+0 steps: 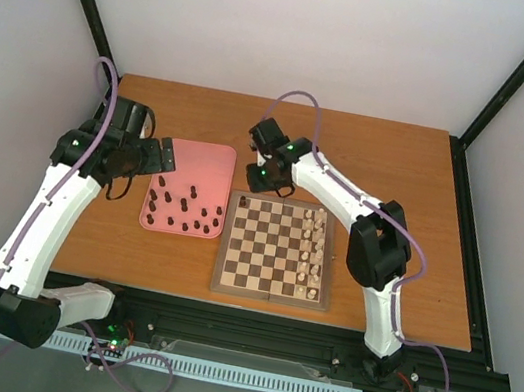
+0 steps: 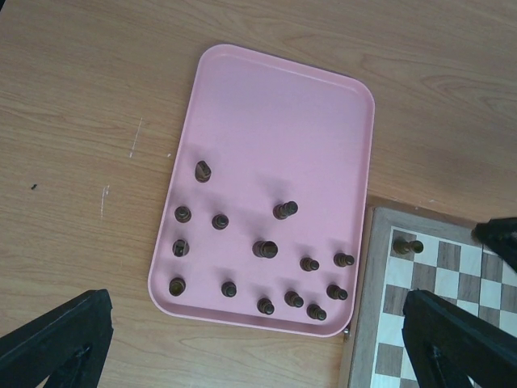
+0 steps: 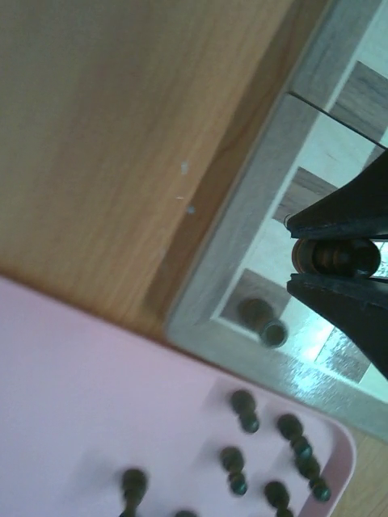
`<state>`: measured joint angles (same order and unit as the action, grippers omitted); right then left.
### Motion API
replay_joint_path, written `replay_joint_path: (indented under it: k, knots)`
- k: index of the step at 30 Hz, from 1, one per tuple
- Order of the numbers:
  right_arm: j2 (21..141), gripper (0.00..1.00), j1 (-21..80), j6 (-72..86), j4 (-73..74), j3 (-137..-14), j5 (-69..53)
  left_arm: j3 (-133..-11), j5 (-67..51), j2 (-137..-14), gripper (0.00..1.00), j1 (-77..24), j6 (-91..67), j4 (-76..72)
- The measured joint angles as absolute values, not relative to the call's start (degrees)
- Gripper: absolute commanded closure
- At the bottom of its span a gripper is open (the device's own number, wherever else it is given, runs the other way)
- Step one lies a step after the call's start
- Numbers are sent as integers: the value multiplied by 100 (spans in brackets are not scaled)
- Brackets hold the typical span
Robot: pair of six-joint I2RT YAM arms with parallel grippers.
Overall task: Set up the chess pieces on the board
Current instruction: Place the chess piece on the chessboard.
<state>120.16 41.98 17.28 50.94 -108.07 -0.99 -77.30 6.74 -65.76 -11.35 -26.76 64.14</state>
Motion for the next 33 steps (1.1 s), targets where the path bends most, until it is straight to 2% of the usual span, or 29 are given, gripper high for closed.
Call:
replay_joint_path:
  k: [6, 33]
  knots:
    - [12018, 94, 4224, 1739, 5028, -10324, -93, -7706, 615, -6652, 0, -1135, -2676, 6381]
    - [12213, 94, 4289, 1806, 4786, -10066, -220, -7693, 593, -6694, 0, -1135, -2676, 6294]
